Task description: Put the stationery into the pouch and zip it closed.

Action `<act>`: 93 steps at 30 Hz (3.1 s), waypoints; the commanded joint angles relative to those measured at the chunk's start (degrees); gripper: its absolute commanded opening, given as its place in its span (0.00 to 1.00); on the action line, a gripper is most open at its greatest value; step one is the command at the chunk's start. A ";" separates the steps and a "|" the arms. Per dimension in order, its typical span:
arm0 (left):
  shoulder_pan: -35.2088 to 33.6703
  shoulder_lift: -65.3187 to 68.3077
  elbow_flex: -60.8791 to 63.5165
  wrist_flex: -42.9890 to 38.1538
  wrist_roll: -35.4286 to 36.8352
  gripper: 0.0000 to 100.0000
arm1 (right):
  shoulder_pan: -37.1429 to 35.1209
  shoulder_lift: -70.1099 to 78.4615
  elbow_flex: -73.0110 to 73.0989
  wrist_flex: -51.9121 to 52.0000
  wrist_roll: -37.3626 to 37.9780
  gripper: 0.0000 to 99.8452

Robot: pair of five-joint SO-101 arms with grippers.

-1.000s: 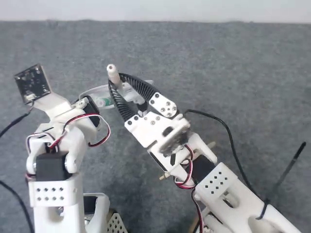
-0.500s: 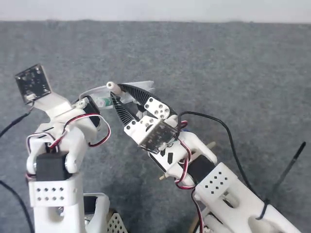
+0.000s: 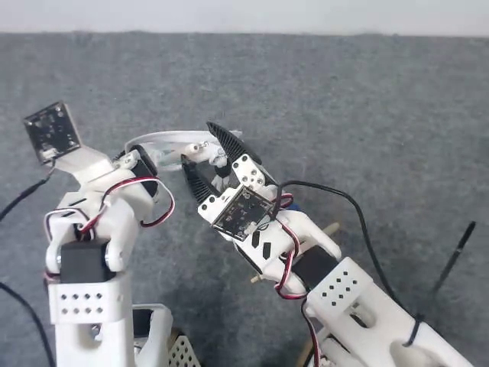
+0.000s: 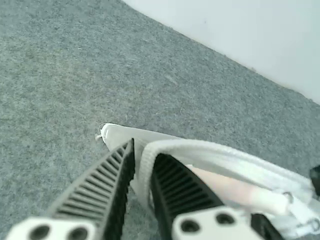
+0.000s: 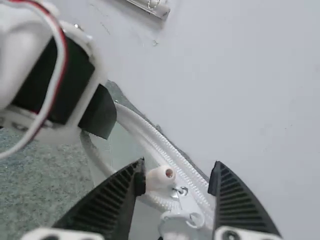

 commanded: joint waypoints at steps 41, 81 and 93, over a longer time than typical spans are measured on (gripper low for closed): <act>-5.36 0.62 0.13 -2.55 2.81 0.01 | 6.99 -25.80 -10.02 48.40 -20.48 0.19; -5.80 0.62 0.13 -2.55 3.16 0.01 | 22.02 4.79 -11.16 71.43 -36.75 0.19; -5.80 0.62 0.13 -2.55 3.16 0.01 | 28.53 16.13 -13.27 66.24 -41.93 0.19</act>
